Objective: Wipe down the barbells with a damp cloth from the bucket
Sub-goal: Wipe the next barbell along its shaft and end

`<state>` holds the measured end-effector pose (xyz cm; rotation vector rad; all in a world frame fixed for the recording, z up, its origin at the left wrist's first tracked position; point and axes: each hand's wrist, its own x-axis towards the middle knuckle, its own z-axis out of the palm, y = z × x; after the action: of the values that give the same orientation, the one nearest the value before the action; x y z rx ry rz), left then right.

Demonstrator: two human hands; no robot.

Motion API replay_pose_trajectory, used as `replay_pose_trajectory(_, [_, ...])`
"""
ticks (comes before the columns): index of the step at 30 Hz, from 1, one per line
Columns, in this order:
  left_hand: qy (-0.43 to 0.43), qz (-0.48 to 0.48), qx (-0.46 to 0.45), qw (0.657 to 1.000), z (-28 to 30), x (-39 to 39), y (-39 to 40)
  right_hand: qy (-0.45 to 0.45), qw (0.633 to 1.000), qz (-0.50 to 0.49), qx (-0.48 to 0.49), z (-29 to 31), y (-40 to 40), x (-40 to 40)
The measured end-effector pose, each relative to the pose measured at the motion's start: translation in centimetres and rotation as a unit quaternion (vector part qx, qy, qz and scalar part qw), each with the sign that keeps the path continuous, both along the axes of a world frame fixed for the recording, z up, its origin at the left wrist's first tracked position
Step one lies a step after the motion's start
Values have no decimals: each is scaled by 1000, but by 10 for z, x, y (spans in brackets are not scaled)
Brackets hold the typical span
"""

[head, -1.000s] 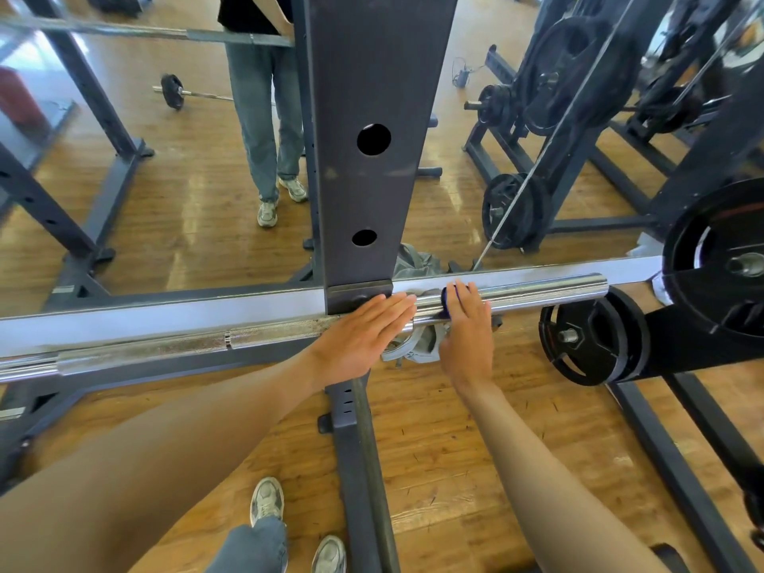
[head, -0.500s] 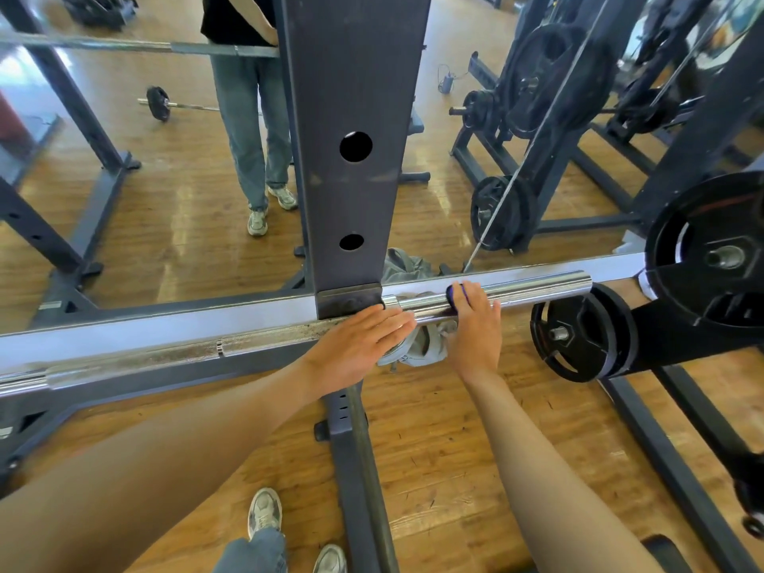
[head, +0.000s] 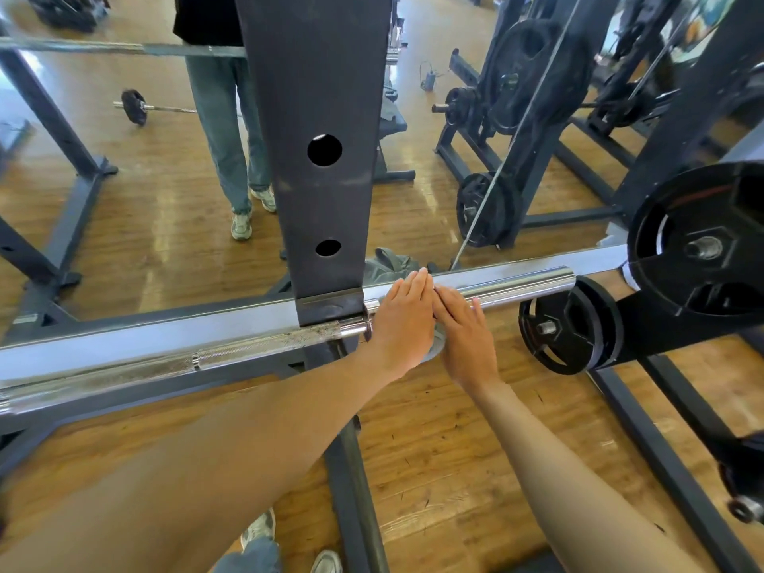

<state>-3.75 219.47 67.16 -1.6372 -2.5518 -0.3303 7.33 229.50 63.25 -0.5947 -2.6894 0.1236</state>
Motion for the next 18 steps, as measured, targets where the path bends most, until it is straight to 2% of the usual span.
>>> replay_pose_trajectory(4, [-50, 17, -66, 996, -6, 7, 19, 5, 986, -160, -48, 8, 18, -3])
replay_pose_trajectory(8, [-70, 66, -53, 994, -13, -6, 38, -12, 999, -34, 3, 1, 15, 1])
replay_pose_trajectory(13, [-101, 162, -47, 980, -12, -21, 51, 11, 986, -158, -56, 1, 34, 3])
replay_pose_trajectory(18, [-30, 174, -61, 982, -18, -3, 44, -14, 999, -27, -39, 2, 24, 17])
